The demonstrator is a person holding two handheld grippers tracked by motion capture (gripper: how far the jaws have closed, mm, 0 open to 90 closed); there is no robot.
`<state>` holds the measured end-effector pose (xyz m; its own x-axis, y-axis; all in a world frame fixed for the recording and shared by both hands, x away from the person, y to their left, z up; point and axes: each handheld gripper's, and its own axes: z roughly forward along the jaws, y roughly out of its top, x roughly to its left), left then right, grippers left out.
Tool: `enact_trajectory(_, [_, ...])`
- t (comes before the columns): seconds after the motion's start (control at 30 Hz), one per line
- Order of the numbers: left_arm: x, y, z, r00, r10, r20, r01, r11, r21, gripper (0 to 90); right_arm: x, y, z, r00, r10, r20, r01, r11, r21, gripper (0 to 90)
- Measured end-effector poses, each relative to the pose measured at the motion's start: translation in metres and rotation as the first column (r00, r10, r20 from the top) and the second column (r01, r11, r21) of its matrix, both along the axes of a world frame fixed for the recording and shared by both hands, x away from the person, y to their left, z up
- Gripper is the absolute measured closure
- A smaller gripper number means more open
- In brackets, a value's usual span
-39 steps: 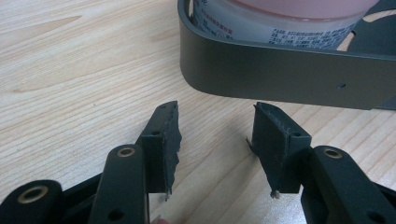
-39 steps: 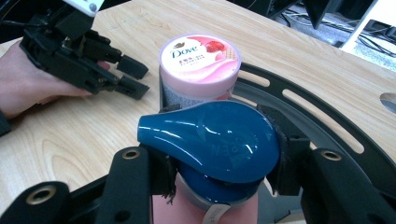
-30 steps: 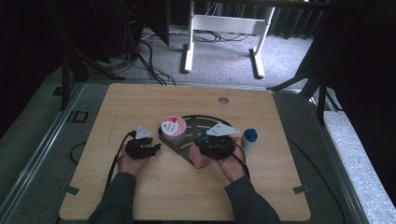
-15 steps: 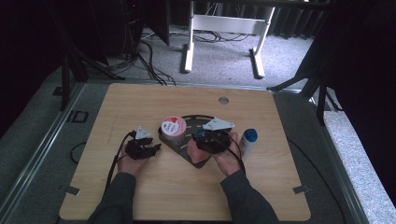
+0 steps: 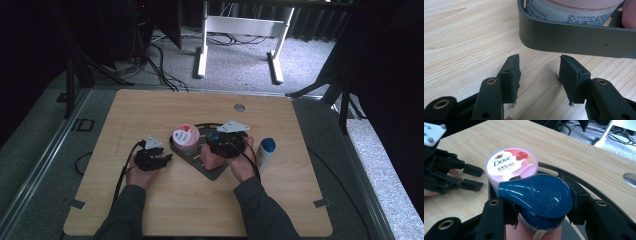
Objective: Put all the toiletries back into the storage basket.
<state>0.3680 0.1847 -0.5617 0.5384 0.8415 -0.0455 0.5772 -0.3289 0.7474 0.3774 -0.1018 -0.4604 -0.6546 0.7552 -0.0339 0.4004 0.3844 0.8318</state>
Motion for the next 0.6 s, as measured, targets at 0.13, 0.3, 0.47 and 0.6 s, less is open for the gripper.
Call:
enact_trajectory(0.13, [0.0, 0.0, 0.0, 1.0, -0.001, 0.0, 0.001, 1.0, -0.001, 51.2, 0.005, 0.001, 0.001, 1.0, -0.01, 0.003, 0.01, 1.0, -0.007, 52.1])
enact_trajectory(0.3, [0.0, 0.0, 0.0, 1.0, -0.003, -0.003, 0.003, 1.0, -0.002, 51.0, 0.011, 0.002, 0.001, 0.9996, -0.026, 0.006, 0.026, 1.0, -0.006, 52.1])
enact_trajectory(0.47, [0.0, 0.0, 0.0, 1.0, -0.005, -0.001, 0.005, 1.0, -0.002, 51.0, 0.016, 0.005, 0.001, 0.9992, -0.041, 0.003, 0.041, 0.999, -0.006, 52.1])
enact_trajectory(0.6, [0.0, 0.0, 0.0, 1.0, -0.005, -0.001, 0.005, 1.0, -0.002, 51.0, 0.022, 0.007, 0.001, 0.999, -0.045, 0.007, 0.045, 0.999, -0.015, 52.1])
